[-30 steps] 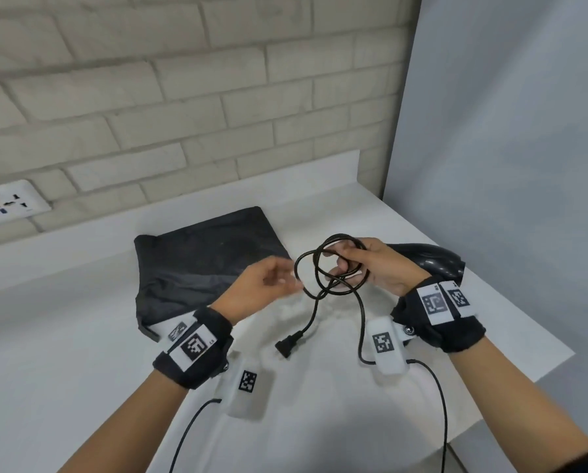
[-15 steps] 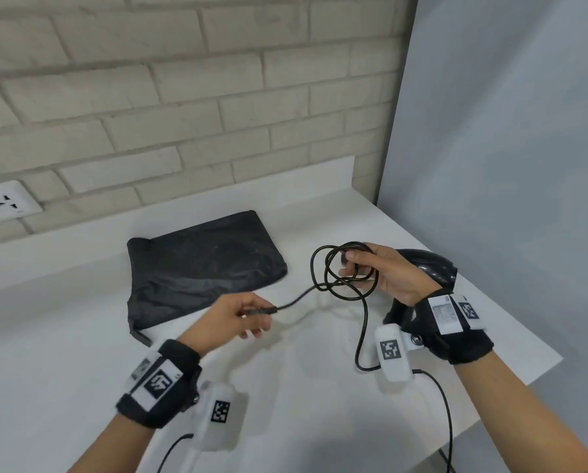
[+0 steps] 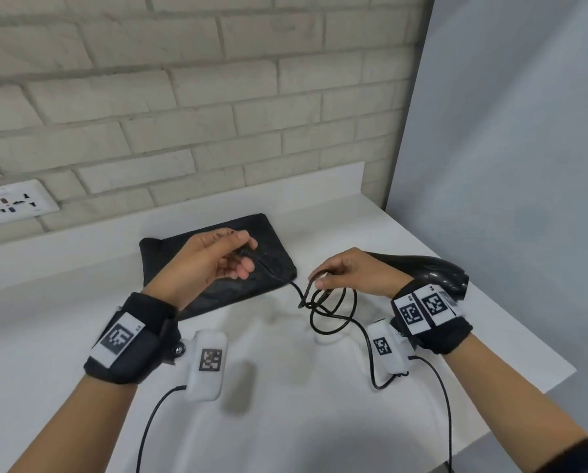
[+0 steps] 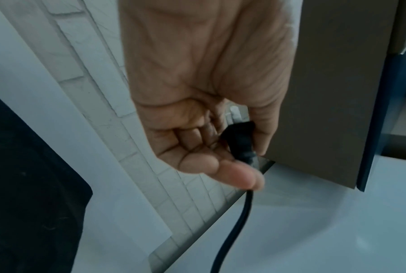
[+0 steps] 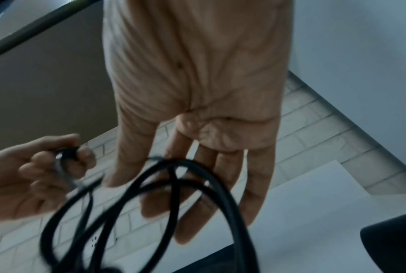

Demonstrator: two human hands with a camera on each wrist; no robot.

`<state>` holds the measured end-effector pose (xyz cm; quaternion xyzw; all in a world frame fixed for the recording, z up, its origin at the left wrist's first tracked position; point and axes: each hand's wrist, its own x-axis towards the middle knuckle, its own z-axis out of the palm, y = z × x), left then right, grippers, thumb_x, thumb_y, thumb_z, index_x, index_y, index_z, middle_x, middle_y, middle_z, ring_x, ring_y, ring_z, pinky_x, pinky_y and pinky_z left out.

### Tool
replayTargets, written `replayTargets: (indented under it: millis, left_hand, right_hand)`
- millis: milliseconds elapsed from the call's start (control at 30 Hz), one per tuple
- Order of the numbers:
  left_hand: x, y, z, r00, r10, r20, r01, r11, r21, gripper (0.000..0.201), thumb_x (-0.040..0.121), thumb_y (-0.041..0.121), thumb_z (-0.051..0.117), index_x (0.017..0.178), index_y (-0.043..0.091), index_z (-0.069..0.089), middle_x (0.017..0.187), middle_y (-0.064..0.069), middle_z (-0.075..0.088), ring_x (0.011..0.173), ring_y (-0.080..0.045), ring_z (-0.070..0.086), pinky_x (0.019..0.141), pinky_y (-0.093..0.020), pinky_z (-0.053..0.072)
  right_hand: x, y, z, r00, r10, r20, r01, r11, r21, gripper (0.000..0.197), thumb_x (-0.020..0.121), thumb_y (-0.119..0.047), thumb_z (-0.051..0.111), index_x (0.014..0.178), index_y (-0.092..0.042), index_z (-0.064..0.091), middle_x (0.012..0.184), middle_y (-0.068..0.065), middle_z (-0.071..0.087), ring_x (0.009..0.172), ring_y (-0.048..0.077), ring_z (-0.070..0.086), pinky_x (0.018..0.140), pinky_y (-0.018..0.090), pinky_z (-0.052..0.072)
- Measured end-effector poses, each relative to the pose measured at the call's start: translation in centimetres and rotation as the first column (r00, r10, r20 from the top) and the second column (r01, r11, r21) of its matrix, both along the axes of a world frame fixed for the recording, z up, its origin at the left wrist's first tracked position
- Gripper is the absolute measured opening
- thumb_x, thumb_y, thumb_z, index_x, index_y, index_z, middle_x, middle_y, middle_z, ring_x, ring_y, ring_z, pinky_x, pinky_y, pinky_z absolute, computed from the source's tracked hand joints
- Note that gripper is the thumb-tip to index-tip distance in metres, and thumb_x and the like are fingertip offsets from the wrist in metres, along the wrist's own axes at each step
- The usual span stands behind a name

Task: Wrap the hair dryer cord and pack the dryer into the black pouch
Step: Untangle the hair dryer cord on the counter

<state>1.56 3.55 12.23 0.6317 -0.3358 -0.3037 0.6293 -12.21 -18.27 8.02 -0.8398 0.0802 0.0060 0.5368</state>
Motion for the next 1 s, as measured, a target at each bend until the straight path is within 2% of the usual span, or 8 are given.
replayTargets:
  millis: [67,167,367,500,667,800,900,1000]
  left_hand:
    - [0.3,-0.6,0.6,0.996,0.058,-0.073,-0.062,0.997,-0.046,0.028,0.082,0.039,0.056,0.083,0.012,0.064,0.058,-0.001,0.064,0.050,-0.009,0.058,0.054,-0.017,0.050]
    - [0.9,-1.7,1.3,0.960,0.129,-0.247,-0.156,0.984,-0.092,0.027,0.095,0.031,0.044,0.082,0.014,0.060,0.053,0.003,0.059,0.048,-0.007,0.053,0.051,-0.014,0.049]
    - [1.3,-3.9,1.6,0.884,0.189,-0.427,-0.245,0.966,-0.081,0.025,0.094,0.034,0.047,0.078,0.016,0.055,0.050,0.004,0.060,0.043,-0.005,0.054,0.048,-0.014,0.048]
    - [1.8,-3.9,1.3,0.834,0.215,-0.507,-0.292,0.953,-0.076,0.025,0.092,0.033,0.050,0.076,0.014,0.054,0.052,0.003,0.063,0.044,-0.006,0.057,0.047,-0.014,0.049]
    - [1.8,-3.2,0.9,0.781,0.235,-0.578,-0.337,0.938,-0.075,0.023,0.091,0.031,0.053,0.075,0.014,0.054,0.054,0.003,0.063,0.045,-0.005,0.057,0.045,-0.015,0.048]
    - [2.0,-2.5,0.9,0.811,0.241,-0.533,-0.334,0.939,-0.084,0.019,0.090,0.030,0.055,0.078,0.015,0.055,0.057,0.003,0.065,0.049,-0.004,0.059,0.048,-0.014,0.050]
    - [2.4,-1.9,0.4,0.811,0.262,-0.524,-0.344,0.937,-0.065,0.018,0.091,0.030,0.054,0.080,0.016,0.056,0.058,0.004,0.066,0.050,-0.003,0.060,0.049,-0.014,0.051]
    - [2.5,-1.6,0.0,0.782,0.272,-0.562,-0.364,0.929,-0.058,0.019,0.091,0.029,0.054,0.078,0.015,0.056,0.057,0.003,0.066,0.048,-0.003,0.060,0.048,-0.014,0.050]
  right_hand:
    - [0.1,0.5,-0.1,0.999,-0.039,0.007,0.039,0.999,-0.022,0.013,0.087,-0.010,0.060,0.084,-0.014,0.072,0.083,0.004,0.068,0.078,0.012,0.060,0.086,0.031,0.051]
    - [-0.5,1.0,0.5,0.999,-0.046,0.021,0.045,0.997,0.065,0.023,0.090,-0.008,0.055,0.079,-0.021,0.071,0.076,0.015,0.062,0.064,0.005,0.053,0.074,0.018,0.050]
    - [-2.7,1.4,0.6,1.000,0.016,-0.013,-0.016,1.000,-0.021,0.030,0.070,-0.006,0.078,0.096,-0.014,0.067,0.095,-0.009,0.066,0.084,0.009,0.062,0.079,0.020,0.052]
    - [-3.6,1.3,0.3,0.999,-0.033,-0.043,0.032,0.999,-0.015,0.047,0.061,-0.014,0.085,0.102,-0.024,0.064,0.106,-0.005,0.064,0.091,0.013,0.062,0.089,0.025,0.051]
    - [-3.0,1.8,-1.2,0.990,-0.103,0.097,0.117,0.980,-0.162,0.040,0.069,-0.005,0.078,0.102,-0.017,0.060,0.095,-0.004,0.062,0.072,0.008,0.056,0.075,0.024,0.050]
    - [-2.2,0.8,-1.4,0.951,-0.269,0.155,0.241,0.954,0.176,0.019,0.085,0.004,0.055,0.086,-0.014,0.059,0.075,0.005,0.066,0.054,0.004,0.056,0.062,0.016,0.048]
    - [-2.5,-0.3,-0.2,0.966,-0.244,0.081,0.171,0.846,0.506,0.015,0.072,-0.006,0.051,0.085,-0.010,0.057,0.062,0.001,0.063,0.047,0.009,0.051,0.065,0.022,0.050]
    - [-2.4,-0.4,0.5,0.987,-0.154,0.054,0.101,0.838,0.536,0.021,0.073,-0.020,0.047,0.084,-0.010,0.061,0.065,0.001,0.054,0.048,0.009,0.047,0.070,0.028,0.052]
